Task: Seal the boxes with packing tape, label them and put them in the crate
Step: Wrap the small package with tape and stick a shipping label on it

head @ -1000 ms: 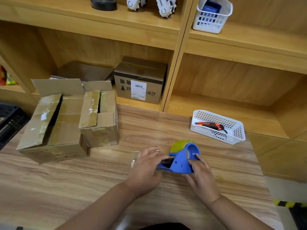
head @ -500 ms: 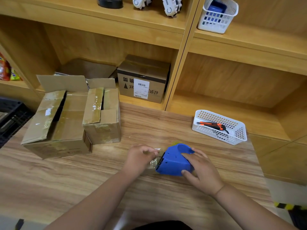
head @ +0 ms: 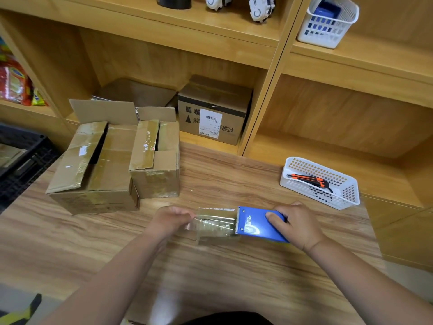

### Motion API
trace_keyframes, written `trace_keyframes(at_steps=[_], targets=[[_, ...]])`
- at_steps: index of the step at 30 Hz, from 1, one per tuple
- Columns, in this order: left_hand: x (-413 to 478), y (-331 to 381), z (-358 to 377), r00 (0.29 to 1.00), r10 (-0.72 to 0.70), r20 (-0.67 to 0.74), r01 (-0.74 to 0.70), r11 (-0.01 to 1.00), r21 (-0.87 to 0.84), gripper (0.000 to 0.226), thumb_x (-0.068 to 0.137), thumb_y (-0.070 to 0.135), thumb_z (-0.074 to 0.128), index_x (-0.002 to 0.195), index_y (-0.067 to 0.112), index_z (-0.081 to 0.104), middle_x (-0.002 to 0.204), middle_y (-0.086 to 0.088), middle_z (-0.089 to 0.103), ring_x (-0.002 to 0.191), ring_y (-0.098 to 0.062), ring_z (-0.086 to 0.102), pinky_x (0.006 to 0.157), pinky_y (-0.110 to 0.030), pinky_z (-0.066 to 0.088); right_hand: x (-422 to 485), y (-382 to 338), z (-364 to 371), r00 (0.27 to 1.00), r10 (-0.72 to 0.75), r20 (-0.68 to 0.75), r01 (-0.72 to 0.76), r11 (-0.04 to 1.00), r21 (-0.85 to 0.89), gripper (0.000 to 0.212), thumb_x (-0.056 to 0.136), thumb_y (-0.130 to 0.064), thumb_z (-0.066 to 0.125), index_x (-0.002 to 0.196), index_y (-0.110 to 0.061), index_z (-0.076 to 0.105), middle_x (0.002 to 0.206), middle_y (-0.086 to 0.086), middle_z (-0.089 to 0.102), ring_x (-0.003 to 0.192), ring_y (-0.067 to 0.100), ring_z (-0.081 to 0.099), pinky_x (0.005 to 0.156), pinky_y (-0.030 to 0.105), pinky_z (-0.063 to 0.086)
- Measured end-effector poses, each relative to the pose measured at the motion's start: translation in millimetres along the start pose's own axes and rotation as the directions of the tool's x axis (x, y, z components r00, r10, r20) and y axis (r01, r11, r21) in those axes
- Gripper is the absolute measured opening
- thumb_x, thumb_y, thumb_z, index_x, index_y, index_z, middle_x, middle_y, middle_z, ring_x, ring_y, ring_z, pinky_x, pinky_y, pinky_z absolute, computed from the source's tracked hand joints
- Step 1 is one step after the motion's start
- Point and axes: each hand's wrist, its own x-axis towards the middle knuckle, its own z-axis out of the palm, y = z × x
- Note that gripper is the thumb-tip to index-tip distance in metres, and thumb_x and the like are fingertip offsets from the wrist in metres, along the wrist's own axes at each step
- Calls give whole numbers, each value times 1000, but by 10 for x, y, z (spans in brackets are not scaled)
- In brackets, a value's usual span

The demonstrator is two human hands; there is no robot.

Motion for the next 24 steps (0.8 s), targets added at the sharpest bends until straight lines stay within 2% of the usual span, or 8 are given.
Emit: trace_keyframes(at_steps=[3,6,9,12,15,18,21,24], targets=[[54,-36,-18,998,-43,-35,43,999,-12,12,84,3,66,72,5,64,71,-4,67,73,-14,59,49,-3,41,184,-133,16,999,11,51,-7,997,-77,54,70,-68,19,53,-22,41,48,-6,43,71,24,49,52,22,24],[107,-74,-50,995,-72,-71,70,997,-27,11,85,6,66,74,6,64,74,-3,64,71,-11,56,56,-11,40,332,-237,22,996,-11,87,25,987,-158,54,78,-67,25,59,-21,48,53,-6,46,73,22,48,50,18,16],[165,-109,-68,990,-106,-90,103,994,-40,10,85,6,66,75,6,64,73,-4,64,73,-14,57,61,-16,39,434,-304,53,991,-3,134,34,972,-231,44,90,-56,38,70,-22,58,62,-6,52,77,20,48,50,21,17],[232,-156,-80,987,-123,-108,120,992,-35,15,84,9,69,70,8,63,71,-3,63,73,-15,56,61,-17,40,484,-373,65,985,20,169,31,955,-295,45,91,-56,36,78,-23,63,66,-7,55,79,20,50,51,24,19],[280,-205,-86,985,-130,-117,127,991,-29,18,83,10,69,66,8,63,69,-4,63,70,-15,55,60,-19,40,500,-452,79,977,39,211,38,936,-350,43,93,-55,34,80,-24,62,68,-6,55,79,19,45,55,27,22],[324,-247,-89,983,-145,-109,142,989,-39,10,83,9,69,75,4,66,71,-5,64,67,-14,57,57,-18,41,510,-515,86,973,48,228,48,918,-394,44,94,-53,33,86,-23,64,81,-2,65,80,17,44,66,26,22],[337,-280,-96,980,-158,-117,153,987,-56,8,82,9,69,84,1,67,74,-8,66,66,-14,57,57,-19,42,517,-548,98,969,68,238,37,910,-413,46,94,-53,33,90,-22,66,87,-2,67,81,17,45,68,25,22],[362,-320,-104,980,-166,-108,162,986,-41,10,82,12,70,84,2,69,80,-12,67,70,-19,57,60,-23,42,535,-557,104,964,82,252,33,907,-420,46,94,-54,33,93,-22,67,88,-2,68,84,19,50,69,26,24]])
